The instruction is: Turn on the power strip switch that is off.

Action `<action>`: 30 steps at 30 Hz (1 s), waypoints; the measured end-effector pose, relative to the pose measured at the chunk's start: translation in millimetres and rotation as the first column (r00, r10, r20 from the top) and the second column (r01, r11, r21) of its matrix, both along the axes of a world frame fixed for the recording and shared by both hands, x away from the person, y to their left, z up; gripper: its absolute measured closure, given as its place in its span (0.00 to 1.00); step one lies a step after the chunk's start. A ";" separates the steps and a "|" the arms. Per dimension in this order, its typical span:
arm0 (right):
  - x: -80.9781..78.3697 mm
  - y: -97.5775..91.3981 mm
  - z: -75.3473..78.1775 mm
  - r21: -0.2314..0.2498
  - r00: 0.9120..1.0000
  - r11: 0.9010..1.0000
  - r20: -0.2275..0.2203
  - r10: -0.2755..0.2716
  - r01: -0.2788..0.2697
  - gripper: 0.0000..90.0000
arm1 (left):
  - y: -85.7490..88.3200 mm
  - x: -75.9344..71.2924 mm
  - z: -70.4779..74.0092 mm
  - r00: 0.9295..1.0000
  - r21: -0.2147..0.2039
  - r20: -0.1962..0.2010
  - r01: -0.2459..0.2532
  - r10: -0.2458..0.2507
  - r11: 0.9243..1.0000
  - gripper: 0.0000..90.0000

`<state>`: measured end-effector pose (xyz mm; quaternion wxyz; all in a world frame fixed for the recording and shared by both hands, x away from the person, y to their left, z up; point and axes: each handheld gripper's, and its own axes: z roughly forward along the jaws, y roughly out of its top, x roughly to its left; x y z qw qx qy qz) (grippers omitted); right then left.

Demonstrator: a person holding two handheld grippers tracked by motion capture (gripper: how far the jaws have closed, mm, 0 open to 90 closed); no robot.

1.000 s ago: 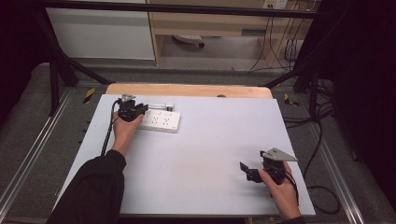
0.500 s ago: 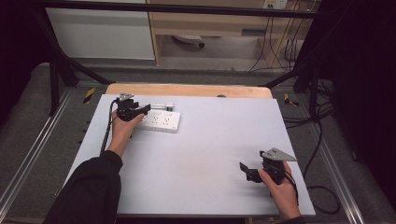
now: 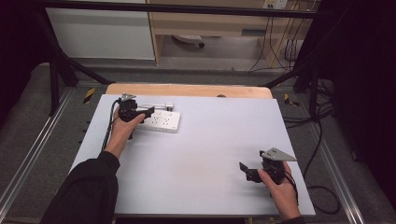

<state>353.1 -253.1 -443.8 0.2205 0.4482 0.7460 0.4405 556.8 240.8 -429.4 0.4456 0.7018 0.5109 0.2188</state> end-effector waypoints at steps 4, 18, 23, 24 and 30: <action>0.1 0.1 -0.1 0.000 1.000 1.000 0.001 0.000 0.000 0.03 | -0.9 -1.9 1.1 1.000 0.009 -0.016 0.008 -0.008 1.000 0.14; -0.5 0.3 0.8 0.002 1.000 1.000 0.001 0.002 -0.002 0.03 | -3.7 -11.7 13.6 0.999 0.033 -0.009 0.054 -0.054 0.998 0.14; -0.4 0.3 0.9 0.001 1.000 1.000 0.003 0.003 -0.003 0.03 | -4.7 -15.2 17.6 0.997 0.035 -0.013 0.073 -0.073 0.997 0.14; -0.5 0.4 1.0 0.001 1.000 1.000 0.003 0.003 -0.003 0.03 | -4.9 -15.9 18.3 0.997 0.035 -0.013 0.080 -0.079 0.996 0.14; -0.4 0.4 1.0 0.001 1.000 1.000 0.003 0.003 -0.003 0.03 | -6.8 -19.0 20.6 0.995 0.039 -0.019 0.099 -0.099 0.994 0.14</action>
